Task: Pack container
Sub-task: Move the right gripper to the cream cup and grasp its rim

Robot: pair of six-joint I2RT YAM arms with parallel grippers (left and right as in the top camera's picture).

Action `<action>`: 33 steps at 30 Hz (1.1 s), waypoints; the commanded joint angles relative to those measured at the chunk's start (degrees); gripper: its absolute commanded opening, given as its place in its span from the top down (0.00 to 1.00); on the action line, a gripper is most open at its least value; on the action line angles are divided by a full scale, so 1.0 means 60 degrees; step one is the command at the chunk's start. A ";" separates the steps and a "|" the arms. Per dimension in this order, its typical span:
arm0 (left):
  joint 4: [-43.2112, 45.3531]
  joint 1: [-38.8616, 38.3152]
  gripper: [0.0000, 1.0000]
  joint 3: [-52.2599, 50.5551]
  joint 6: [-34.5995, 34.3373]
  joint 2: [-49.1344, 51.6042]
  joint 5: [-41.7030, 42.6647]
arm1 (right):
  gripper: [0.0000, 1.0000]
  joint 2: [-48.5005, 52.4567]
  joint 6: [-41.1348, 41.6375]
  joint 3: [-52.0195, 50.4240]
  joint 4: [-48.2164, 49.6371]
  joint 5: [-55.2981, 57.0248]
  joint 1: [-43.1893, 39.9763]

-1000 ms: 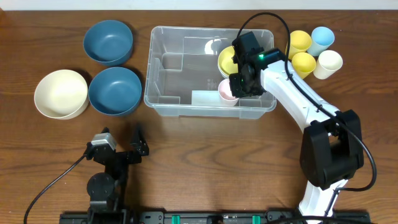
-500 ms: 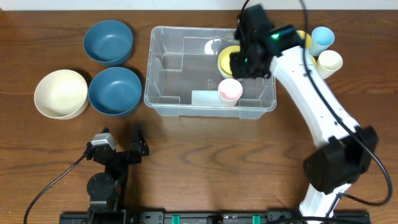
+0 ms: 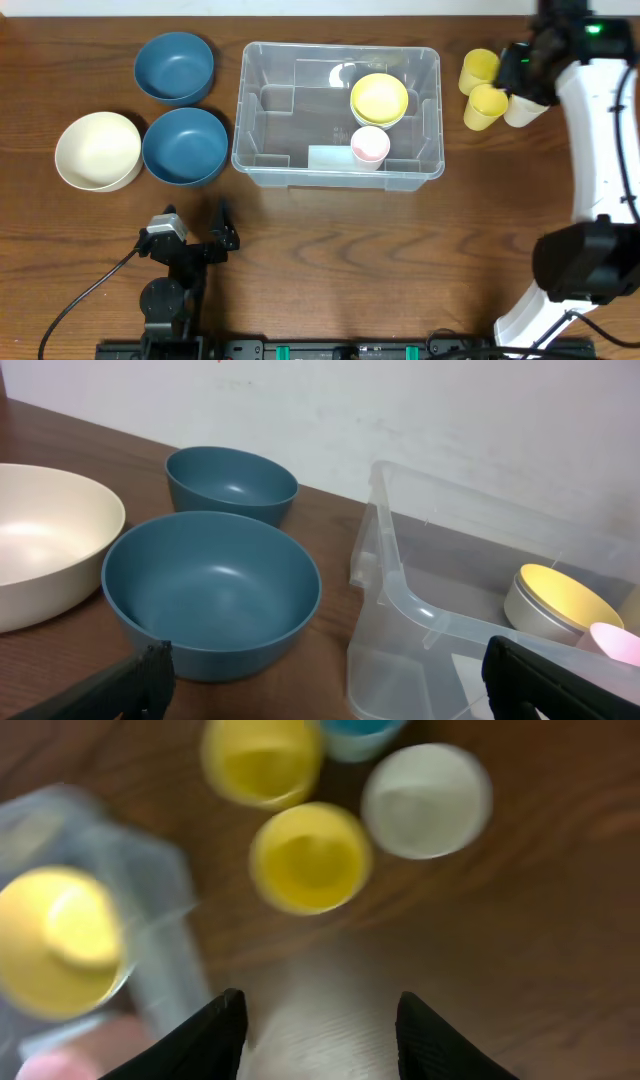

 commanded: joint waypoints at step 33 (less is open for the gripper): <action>-0.0350 0.0022 0.02 -0.0168 0.0149 -0.0058 -0.0113 | 0.93 0.3854 -0.0335 0.0033 0.1719 -0.0903 -0.2269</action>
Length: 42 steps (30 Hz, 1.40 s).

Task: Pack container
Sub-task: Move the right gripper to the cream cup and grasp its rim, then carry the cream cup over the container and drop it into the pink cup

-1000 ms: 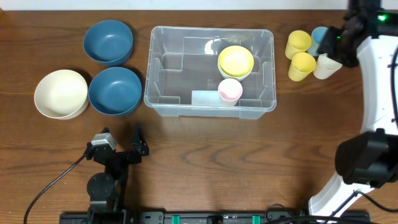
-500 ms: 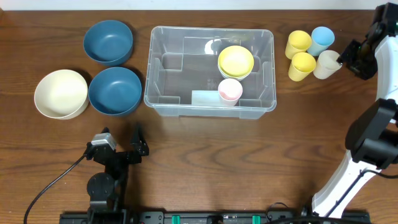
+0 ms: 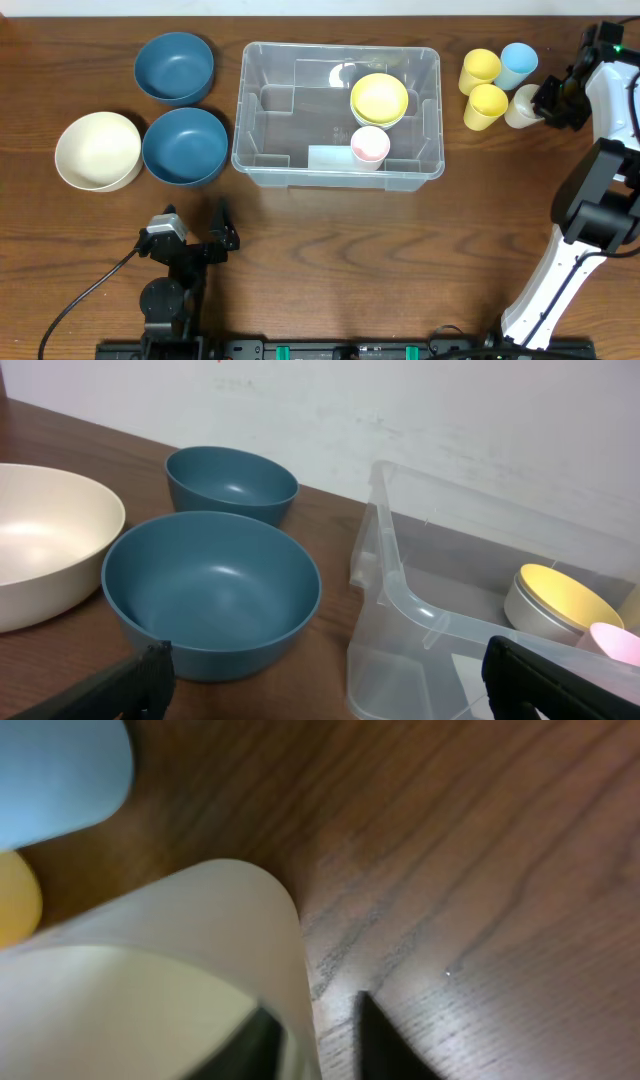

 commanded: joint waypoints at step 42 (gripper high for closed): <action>-0.0350 0.0022 0.02 -0.0168 0.0149 -0.0058 -0.0113 | 0.99 -0.3297 0.0127 0.0044 -0.2481 -0.0608 0.6521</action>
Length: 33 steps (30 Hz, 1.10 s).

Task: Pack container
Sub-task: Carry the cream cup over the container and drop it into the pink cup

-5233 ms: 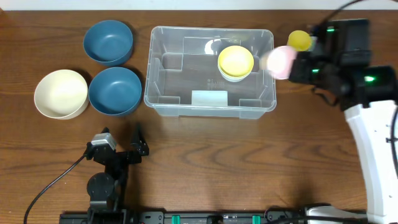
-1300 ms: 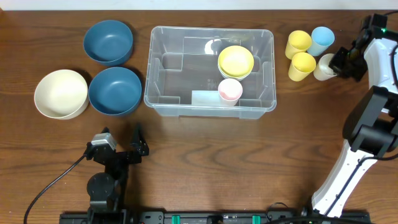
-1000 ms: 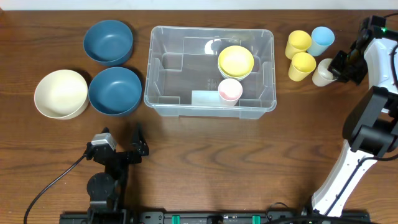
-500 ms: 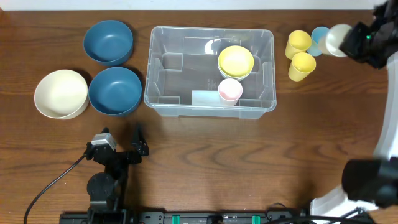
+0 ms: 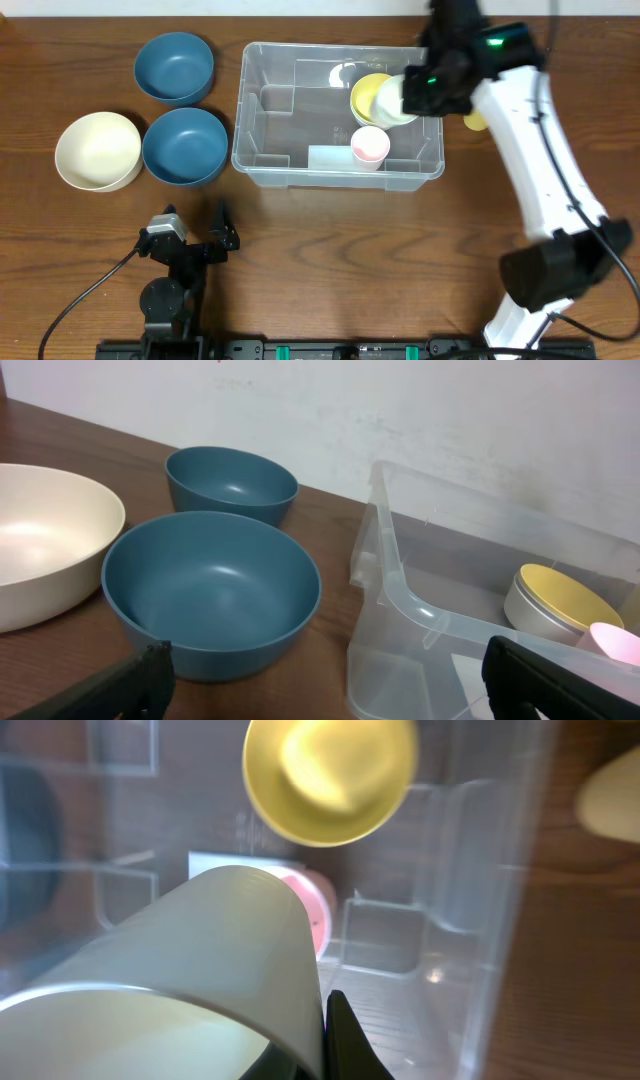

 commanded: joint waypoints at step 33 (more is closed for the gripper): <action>-0.0350 0.0022 0.02 -0.0168 0.0149 -0.0058 -0.0113 | 0.29 0.1457 0.0157 0.0036 -0.0244 0.0925 0.0918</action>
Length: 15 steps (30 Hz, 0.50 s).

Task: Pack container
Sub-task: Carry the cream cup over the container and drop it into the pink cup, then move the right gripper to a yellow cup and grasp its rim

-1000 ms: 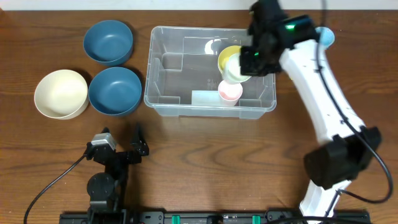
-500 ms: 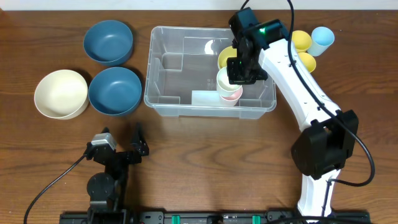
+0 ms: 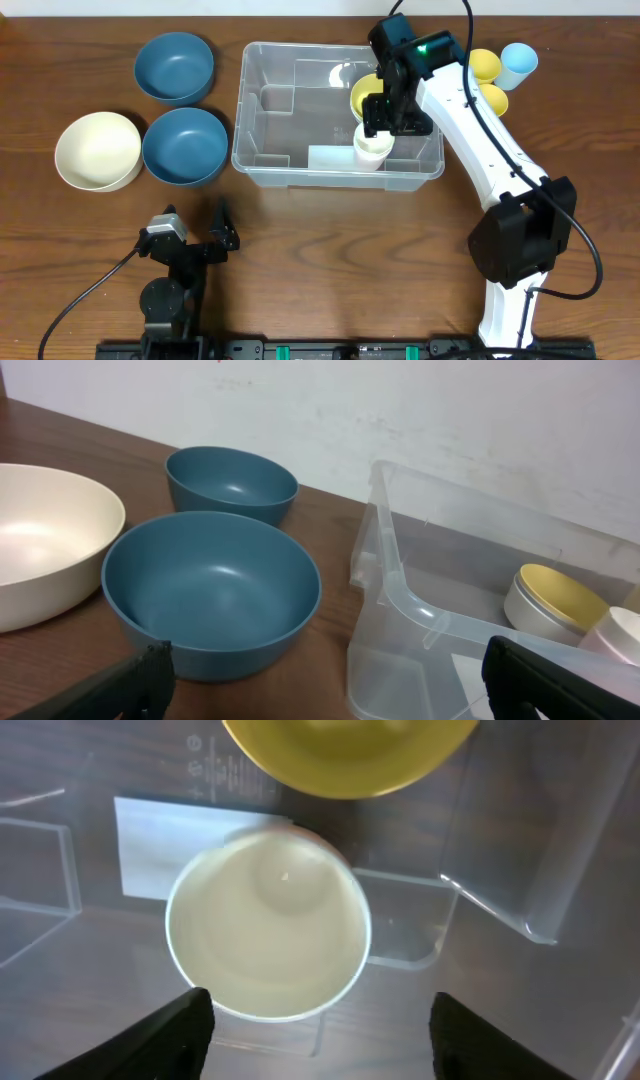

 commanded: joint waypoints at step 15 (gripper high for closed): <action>-0.0350 0.0022 0.02 -0.0168 0.0149 -0.0058 -0.0113 | 0.32 -0.0142 0.0200 0.1519 -0.0127 0.0495 -0.2889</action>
